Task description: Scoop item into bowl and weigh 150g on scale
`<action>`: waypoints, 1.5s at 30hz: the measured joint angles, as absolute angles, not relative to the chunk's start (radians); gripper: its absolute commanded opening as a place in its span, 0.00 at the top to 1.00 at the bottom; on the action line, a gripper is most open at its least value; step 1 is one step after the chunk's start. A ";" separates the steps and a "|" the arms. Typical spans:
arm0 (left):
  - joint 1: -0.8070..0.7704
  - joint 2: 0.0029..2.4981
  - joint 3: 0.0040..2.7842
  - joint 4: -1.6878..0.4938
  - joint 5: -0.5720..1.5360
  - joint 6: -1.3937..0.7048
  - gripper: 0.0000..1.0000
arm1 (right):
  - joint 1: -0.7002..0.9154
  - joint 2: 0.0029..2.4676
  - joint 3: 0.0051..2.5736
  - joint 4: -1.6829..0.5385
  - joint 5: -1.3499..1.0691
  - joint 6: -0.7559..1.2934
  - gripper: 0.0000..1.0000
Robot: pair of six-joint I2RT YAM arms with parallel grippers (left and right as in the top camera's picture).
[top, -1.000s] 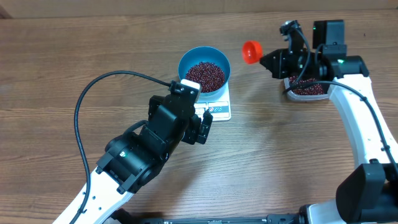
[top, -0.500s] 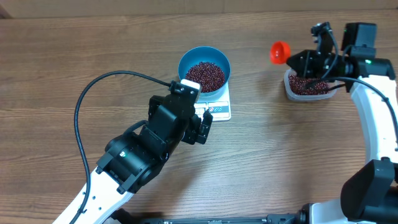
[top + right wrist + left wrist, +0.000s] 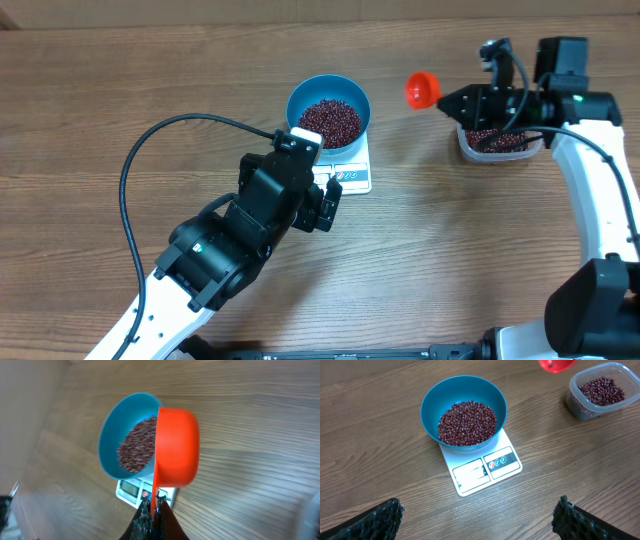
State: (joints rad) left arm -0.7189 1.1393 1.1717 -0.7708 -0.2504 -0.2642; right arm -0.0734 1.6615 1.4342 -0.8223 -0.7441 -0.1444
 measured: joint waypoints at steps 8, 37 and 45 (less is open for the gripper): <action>-0.719 1.140 1.172 -0.771 -0.250 -0.264 0.01 | 0.076 1.662 1.434 -0.765 -0.741 -0.156 0.96; -0.719 1.140 1.172 -0.771 -0.250 -0.264 0.01 | 0.192 1.662 1.434 -0.786 -0.609 -0.158 0.96; -0.719 1.139 1.172 -0.771 -0.250 -0.264 0.00 | 0.192 1.662 1.434 -0.762 -0.609 -0.162 0.96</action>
